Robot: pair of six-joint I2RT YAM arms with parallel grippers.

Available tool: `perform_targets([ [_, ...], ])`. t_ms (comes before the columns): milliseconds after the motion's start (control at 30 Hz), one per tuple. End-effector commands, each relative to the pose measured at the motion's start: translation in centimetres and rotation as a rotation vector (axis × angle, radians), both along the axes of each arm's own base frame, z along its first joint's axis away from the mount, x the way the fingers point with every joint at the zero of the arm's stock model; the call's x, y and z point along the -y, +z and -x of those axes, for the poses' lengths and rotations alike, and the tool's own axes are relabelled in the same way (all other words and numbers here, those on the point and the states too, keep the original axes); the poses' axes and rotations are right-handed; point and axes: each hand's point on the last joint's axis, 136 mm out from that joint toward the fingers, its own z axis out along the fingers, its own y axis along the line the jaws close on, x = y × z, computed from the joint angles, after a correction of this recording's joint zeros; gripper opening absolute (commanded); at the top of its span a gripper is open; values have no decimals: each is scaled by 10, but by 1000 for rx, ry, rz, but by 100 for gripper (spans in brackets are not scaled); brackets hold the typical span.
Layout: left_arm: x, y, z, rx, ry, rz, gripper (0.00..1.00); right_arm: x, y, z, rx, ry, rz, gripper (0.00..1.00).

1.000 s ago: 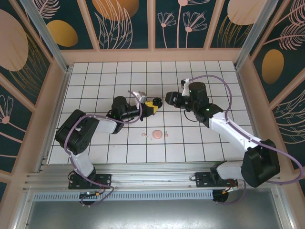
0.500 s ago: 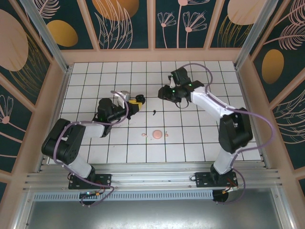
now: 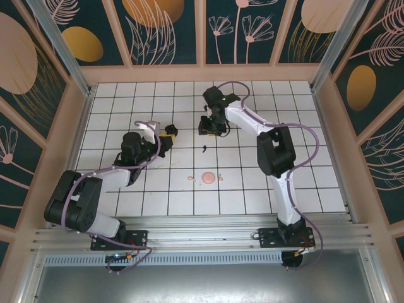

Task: Insert the wireless bluetooth earbuds into the charging case

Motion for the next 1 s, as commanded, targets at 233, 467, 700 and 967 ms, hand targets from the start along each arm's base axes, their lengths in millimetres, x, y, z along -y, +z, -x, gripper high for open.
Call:
perform_targets([
  [233, -5, -3, -2, -22, 28, -12, 7, -6, -28, 31, -170, -66, 30, 34],
  [467, -4, -4, -2, -26, 25, -11, 6, -11, -41, 33, -190, -70, 36, 33],
  [700, -4, -4, -2, -28, 23, -14, 7, -8, -55, 34, -201, -81, 69, 31],
  [967, -3, -4, -2, -28, 15, -11, 6, -6, -66, 31, -198, -90, 89, 27],
])
